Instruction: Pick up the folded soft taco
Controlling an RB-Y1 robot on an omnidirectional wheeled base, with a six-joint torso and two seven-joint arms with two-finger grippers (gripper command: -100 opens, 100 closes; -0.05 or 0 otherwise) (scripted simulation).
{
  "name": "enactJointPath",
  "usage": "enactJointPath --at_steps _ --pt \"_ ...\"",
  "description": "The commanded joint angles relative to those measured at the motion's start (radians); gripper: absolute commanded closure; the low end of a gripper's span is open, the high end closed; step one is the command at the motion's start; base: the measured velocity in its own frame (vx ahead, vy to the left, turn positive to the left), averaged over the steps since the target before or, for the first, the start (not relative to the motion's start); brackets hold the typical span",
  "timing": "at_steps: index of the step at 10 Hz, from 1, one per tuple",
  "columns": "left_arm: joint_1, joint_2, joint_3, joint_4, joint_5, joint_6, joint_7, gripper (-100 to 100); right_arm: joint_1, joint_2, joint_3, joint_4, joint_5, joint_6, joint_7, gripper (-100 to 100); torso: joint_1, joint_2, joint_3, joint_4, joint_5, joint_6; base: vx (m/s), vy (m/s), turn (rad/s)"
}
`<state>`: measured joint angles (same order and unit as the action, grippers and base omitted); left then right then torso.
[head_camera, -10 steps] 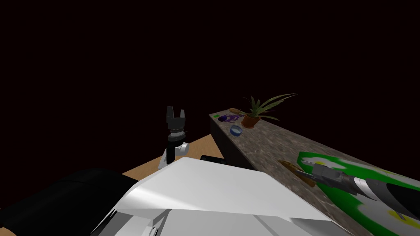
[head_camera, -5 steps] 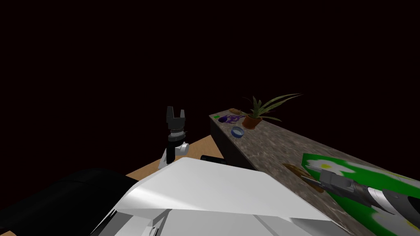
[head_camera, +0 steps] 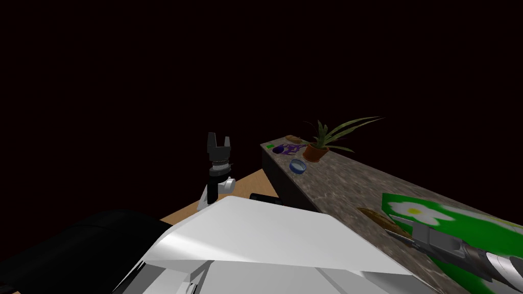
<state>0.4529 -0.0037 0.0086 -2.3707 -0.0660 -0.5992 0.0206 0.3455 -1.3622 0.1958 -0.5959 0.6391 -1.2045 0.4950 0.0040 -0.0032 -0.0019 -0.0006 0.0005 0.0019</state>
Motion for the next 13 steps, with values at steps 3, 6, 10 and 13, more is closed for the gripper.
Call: enactJointPath --at_steps 3,6,10,13 --pt "0.0 0.0 0.0 0.0 0.0 0.0 0.0 0 -0.015 0.013 0.0 0.047 0.01 -0.033 0.02 100 -0.001 0.001 0.0 0.0 0.0 -0.001 0.027 0.022 -0.018" --pt "0.0 0.0 0.0 0.0 0.0 0.0 0.0 0 -0.015 0.012 0.0 0.046 0.01 -0.032 0.021 100 -0.003 0.003 0.002 0.001 -0.001 0.0 0.0 0.0 0.0" --pt "0.0 0.0 0.0 0.0 0.0 0.0 0.0 0 0.012 -0.018 0.005 -0.014 -0.009 0.027 -0.024 100 -0.005 0.004 0.003 0.001 0.0 -0.002 -0.021 -0.022 0.052" --pt "0.0 0.0 0.0 0.0 0.0 0.0 0.0 0 0.024 -0.05 0.018 -0.077 -0.023 0.077 -0.073 100 -0.003 0.004 0.002 0.001 0.0 0.0 -0.028 -0.02 0.01"
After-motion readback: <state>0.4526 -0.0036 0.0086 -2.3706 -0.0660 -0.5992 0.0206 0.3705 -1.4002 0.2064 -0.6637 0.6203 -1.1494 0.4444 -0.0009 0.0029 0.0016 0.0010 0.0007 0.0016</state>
